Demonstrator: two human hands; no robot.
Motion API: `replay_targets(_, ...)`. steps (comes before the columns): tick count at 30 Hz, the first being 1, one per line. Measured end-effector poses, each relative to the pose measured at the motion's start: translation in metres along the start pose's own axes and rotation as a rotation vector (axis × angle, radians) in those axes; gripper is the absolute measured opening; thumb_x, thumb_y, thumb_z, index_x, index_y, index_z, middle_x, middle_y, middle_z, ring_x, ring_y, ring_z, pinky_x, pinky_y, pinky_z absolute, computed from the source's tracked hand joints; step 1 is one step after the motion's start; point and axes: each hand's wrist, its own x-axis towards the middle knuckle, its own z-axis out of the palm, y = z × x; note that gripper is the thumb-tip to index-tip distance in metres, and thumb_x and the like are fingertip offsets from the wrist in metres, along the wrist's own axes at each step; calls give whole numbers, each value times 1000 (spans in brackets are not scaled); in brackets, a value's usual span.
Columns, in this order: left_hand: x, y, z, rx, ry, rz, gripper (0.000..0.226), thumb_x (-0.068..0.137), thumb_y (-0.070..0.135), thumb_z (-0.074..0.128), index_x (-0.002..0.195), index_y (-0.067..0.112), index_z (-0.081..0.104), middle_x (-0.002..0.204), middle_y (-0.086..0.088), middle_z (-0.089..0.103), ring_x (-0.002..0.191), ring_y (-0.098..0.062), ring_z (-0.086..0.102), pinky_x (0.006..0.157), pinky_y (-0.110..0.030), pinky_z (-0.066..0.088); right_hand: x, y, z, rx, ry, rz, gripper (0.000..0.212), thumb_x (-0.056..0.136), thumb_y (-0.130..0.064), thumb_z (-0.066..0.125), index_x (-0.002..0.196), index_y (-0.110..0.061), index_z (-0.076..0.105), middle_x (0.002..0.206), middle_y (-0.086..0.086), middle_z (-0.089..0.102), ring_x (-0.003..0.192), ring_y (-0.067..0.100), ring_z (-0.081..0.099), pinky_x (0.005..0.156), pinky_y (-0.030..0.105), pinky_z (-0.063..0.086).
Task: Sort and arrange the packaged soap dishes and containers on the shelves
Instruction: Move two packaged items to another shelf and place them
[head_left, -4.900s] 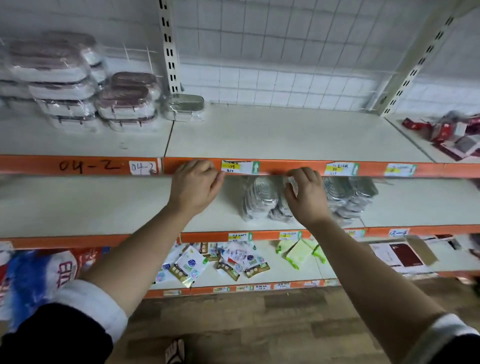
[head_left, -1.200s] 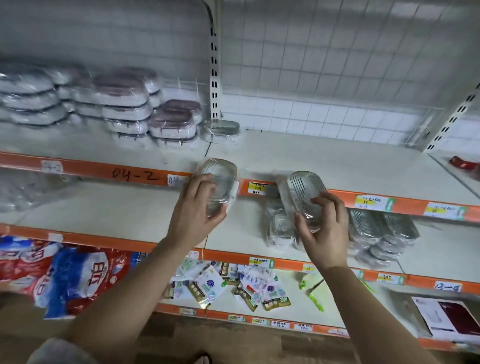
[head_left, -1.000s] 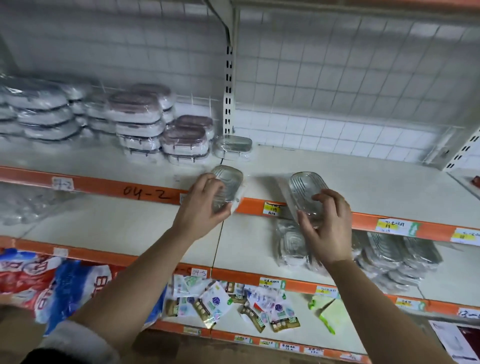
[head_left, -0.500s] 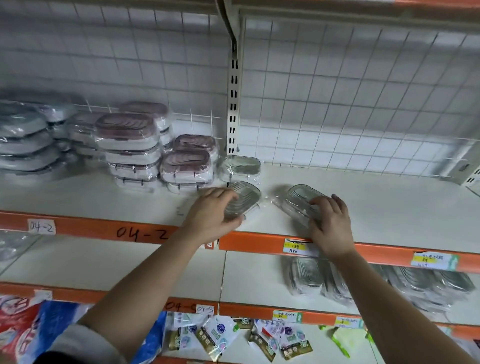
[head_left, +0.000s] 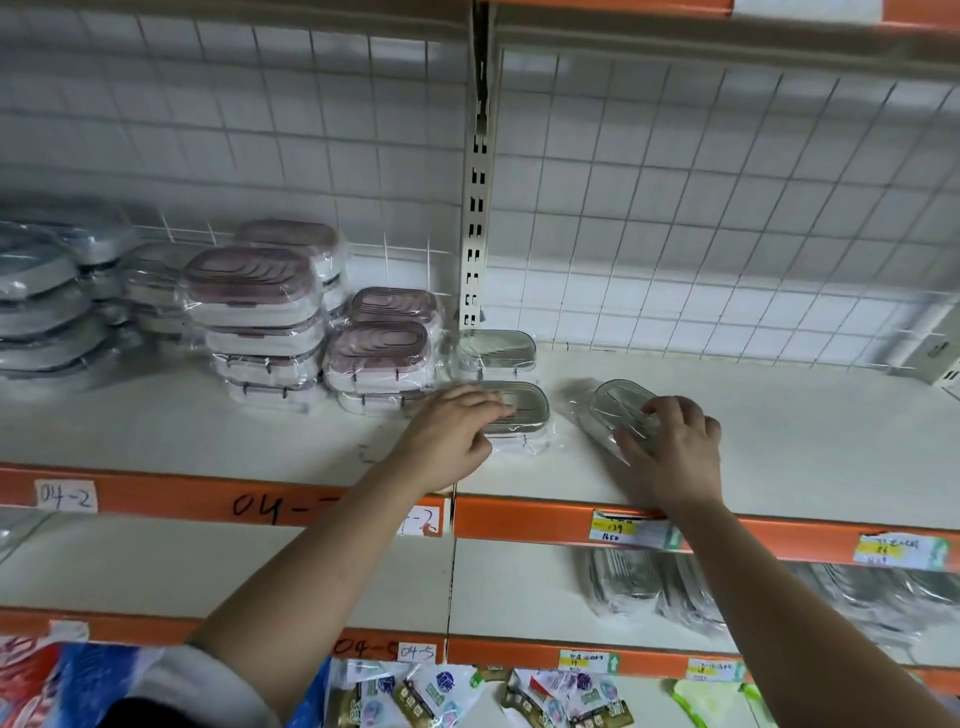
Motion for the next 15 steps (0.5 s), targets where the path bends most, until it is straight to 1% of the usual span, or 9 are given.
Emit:
replay_targets(2, 4, 2, 5, 13, 6, 14, 48, 83, 3, 55, 130, 13, 61, 136, -3, 57, 133, -19, 45, 115, -21, 13, 2, 1, 1, 5, 23, -12, 41, 83, -33, 72, 113, -9, 58, 122, 13, 56, 118, 39, 44, 89, 37, 28)
replay_targets(3, 5, 2, 8, 19, 11, 14, 46, 83, 5, 56, 128, 13, 61, 135, -3, 58, 132, -20, 45, 115, -22, 15, 3, 0, 1, 12, 39, -19, 41, 83, -32, 72, 113, -8, 58, 121, 13, 56, 117, 39, 45, 88, 36, 27)
replay_targets(5, 8, 0, 12, 31, 59, -1, 41, 81, 15, 61, 121, 12, 65, 127, -3, 62, 126, -21, 50, 110, -29, 30, 5, -3, 2, 31, 80, -50, 40, 82, -30, 74, 111, -6, 59, 119, 15, 57, 115, 40, 46, 91, 36, 27)
replay_targets(7, 11, -4, 12, 58, 95, -38, 39, 82, 31, 64, 117, 15, 63, 122, -1, 61, 119, -20, 53, 94, -32, 46, 10, -10, 2, 72, 125, -99, 41, 81, -26, 77, 109, -3, 59, 117, 17, 57, 114, 39, 47, 95, 36, 28)
replay_targets(8, 12, -7, 12, 78, 82, -51, 40, 86, 37, 63, 120, 16, 60, 125, 0, 58, 121, -19, 51, 90, -32, 48, 12, -16, 2, 104, 141, -119, 41, 81, -25, 78, 109, -2, 59, 116, 17, 57, 114, 38, 48, 96, 36, 29)
replay_targets(10, 15, -16, 15, 99, 36, -67, 42, 94, 40, 55, 130, 18, 52, 139, -1, 49, 133, -18, 41, 100, -32, 42, 18, -32, 5, 171, 150, -153, 42, 81, -24, 78, 111, -3, 57, 119, 15, 54, 114, 36, 47, 97, 38, 34)
replay_targets(12, 16, -21, 18, 123, 15, -81, 44, 100, 38, 47, 139, 17, 46, 151, -2, 38, 143, -18, 28, 114, -31, 28, 25, -50, 10, 231, 135, -193, 43, 81, -25, 78, 113, -5, 57, 121, 12, 53, 115, 34, 47, 97, 41, 40)
replay_targets(13, 14, -22, 20, 131, 22, -85, 45, 101, 37, 46, 141, 17, 44, 154, -2, 35, 145, -17, 25, 116, -32, 26, 30, -59, 13, 259, 122, -211, 44, 80, -26, 78, 113, -5, 58, 121, 11, 52, 115, 33, 48, 97, 41, 42)
replay_targets(15, 12, -23, 24, 107, 73, -81, 45, 99, 36, 50, 139, 16, 49, 150, -2, 41, 143, -17, 30, 112, -35, 33, 41, -76, 20, 286, 93, -244, 44, 79, -25, 79, 112, -5, 59, 119, 11, 53, 113, 31, 50, 96, 42, 44)
